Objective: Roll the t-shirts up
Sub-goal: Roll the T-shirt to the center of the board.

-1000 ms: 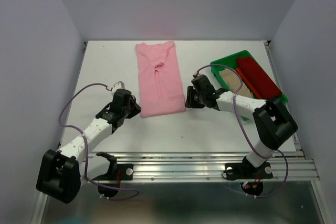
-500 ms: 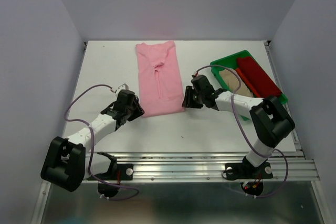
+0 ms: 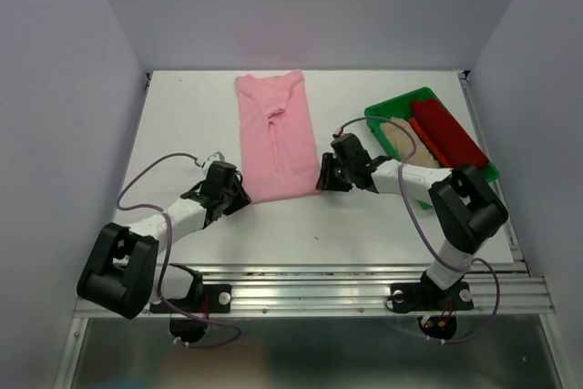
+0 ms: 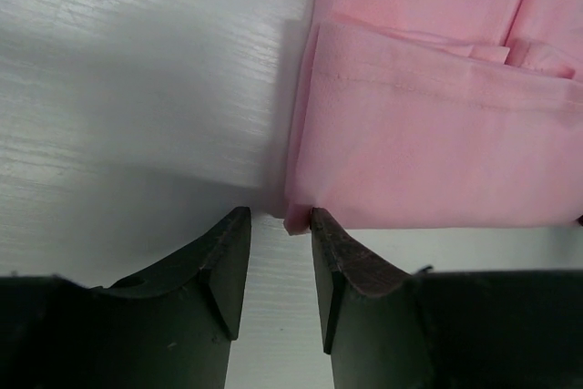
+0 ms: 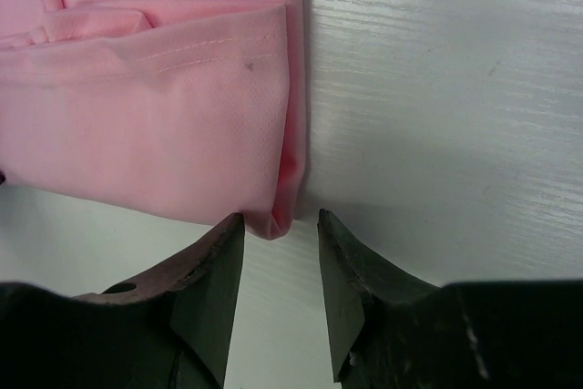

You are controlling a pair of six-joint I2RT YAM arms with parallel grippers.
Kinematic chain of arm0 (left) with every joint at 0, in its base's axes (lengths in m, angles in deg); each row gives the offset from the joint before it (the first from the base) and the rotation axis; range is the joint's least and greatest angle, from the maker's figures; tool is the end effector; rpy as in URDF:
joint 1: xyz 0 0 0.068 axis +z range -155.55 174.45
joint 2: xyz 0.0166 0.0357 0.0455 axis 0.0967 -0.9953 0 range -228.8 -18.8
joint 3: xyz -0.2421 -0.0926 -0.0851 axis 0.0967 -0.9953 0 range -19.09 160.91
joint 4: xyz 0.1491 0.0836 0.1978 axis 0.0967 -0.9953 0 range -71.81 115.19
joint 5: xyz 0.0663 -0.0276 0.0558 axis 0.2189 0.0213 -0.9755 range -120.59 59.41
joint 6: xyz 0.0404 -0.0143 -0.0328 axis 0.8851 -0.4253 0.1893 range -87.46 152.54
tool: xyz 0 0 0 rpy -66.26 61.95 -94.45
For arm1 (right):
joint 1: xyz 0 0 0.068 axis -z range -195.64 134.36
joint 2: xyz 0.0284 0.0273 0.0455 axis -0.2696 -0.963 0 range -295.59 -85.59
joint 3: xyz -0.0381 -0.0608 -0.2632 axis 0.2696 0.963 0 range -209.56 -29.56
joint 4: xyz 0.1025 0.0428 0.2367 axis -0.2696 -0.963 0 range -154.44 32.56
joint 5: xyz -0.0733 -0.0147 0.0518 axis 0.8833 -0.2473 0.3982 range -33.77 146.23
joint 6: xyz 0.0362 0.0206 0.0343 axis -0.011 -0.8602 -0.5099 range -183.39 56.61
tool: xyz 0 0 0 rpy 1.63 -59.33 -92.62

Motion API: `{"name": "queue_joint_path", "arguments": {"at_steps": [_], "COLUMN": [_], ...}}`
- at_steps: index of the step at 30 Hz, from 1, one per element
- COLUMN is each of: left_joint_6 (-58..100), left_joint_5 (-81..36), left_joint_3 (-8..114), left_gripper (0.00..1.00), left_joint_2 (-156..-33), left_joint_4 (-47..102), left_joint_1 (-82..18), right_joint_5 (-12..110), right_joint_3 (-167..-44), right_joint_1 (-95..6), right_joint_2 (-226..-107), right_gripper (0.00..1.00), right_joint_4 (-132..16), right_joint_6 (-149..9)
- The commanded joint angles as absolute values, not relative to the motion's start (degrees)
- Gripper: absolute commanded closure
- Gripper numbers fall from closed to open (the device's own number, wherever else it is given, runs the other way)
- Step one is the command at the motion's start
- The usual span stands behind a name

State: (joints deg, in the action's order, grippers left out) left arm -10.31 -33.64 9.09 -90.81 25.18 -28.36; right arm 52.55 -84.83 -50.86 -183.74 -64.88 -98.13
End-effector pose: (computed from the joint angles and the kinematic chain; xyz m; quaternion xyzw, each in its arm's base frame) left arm 0.2181 -0.0896 0.1623 -0.1703 0.9038 -0.1919 0.3426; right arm 0.2827 0.2024 0.1677 -0.0148 0.9401 0.2192 0.2606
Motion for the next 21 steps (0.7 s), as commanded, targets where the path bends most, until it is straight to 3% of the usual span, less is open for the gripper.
{"name": "queue_joint_path", "arguments": {"at_steps": [1, 12, 16, 21], "left_joint_6": [-11.4, -11.1, -11.5, -11.9], "left_joint_5": [-33.3, -32.2, -31.0, -30.8], "left_joint_3": [7.5, 8.2, 8.4, 8.7], "left_gripper": [0.57, 0.7, 0.79, 1.0], "left_joint_2": [-91.7, -93.2, -93.9, -93.7], "left_joint_4": [30.3, 31.5, 32.1, 32.0], "left_joint_1": [-28.7, -28.7, -28.7, -28.7], "right_joint_5": [52.0, 50.1, 49.6, 49.5], "right_joint_3": [-83.8, -82.1, -81.9, -81.3], "right_joint_1": [-50.5, -50.5, -50.5, -50.5], "right_joint_2": [-184.3, -185.8, -186.2, -185.3], "right_gripper": [0.57, 0.63, 0.68, 0.81], "right_joint_4": [-62.0, -59.4, -58.8, -58.5], "right_joint_6": [-98.6, -99.7, -99.9, -100.2]}}
